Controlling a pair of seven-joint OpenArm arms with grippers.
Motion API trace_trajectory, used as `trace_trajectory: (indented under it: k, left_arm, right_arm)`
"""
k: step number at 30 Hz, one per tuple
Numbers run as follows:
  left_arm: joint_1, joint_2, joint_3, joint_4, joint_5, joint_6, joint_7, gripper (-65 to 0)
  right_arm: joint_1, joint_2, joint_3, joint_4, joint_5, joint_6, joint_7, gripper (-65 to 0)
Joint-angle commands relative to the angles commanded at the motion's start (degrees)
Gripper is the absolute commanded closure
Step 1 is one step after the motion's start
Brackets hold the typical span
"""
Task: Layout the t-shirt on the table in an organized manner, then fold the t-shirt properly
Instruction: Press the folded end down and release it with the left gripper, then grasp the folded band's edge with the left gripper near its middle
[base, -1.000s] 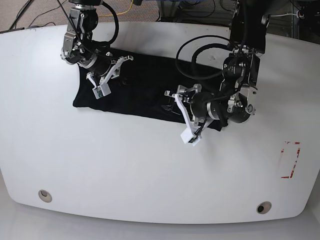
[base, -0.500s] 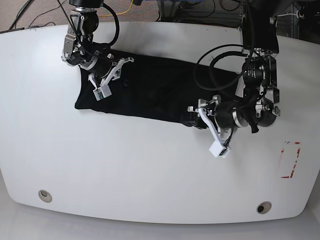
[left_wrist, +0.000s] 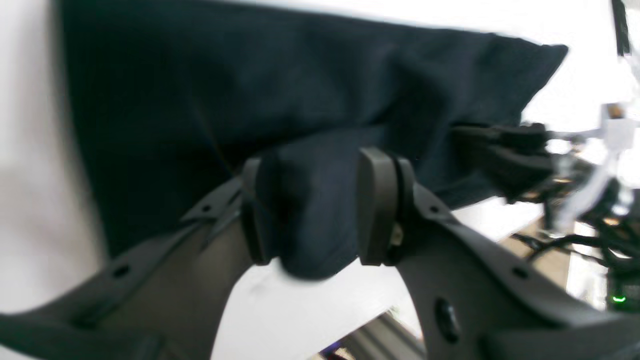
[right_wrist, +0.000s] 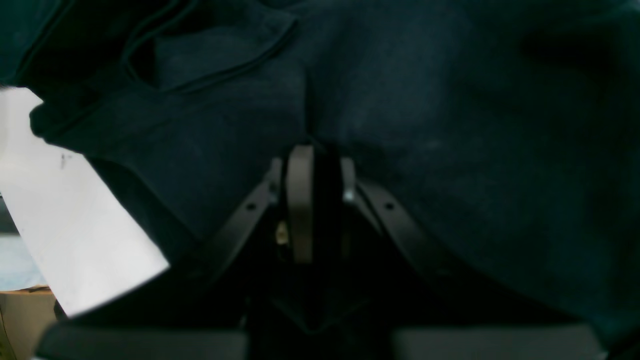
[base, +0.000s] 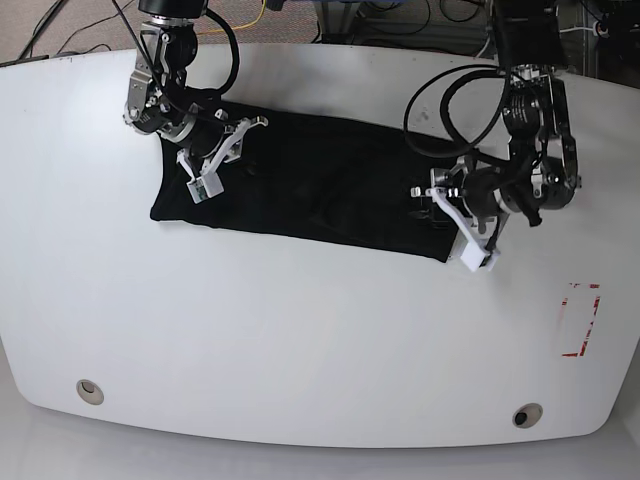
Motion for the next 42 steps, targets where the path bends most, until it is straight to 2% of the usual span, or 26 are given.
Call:
trace_trajectory:
  k: [4, 10, 17, 25, 34, 42]
  left_arm:
    - [5.5, -0.8, -1.3, 5.0, 1.8, 0.0, -0.6, -23.2]
    - [8.6, -2.5, -3.6, 5.3, 0.6, 0.0, -2.6, -23.2]
    - [10.5, -2.7, -3.6, 5.2, 1.0, 0.0, -7.8, -23.2]
    - [8.5, -1.5, -2.7, 4.8, 1.1, 0.0, -7.8, -23.2]
    - [6.3, 0.0, 0.6, 2.7, 4.7, -0.1, -8.0, -23.2]
    - [6.1, 0.6, 1.4, 2.6, 5.1, -0.1, -8.0, -23.2]
  right_arm:
    - [0.2, 0.0, 0.0, -0.8, 0.0, 0.0, 0.0, -6.3]
    - [0.3, 0.0, 0.0, -1.3, 0.0, 0.0, 0.0, -6.3]
    - [0.3, 0.0, 0.0, -1.5, 0.0, 0.0, 0.0, -6.3]
    - [0.3, 0.0, 0.0, -1.5, 0.0, 0.0, 0.0, -6.3]
    - [0.3, 0.1, 0.0, -1.5, 0.0, 0.0, 0.0, -6.3]
    - [0.3, 0.1, 0.0, -1.5, 0.0, 0.0, 0.0, -6.3]
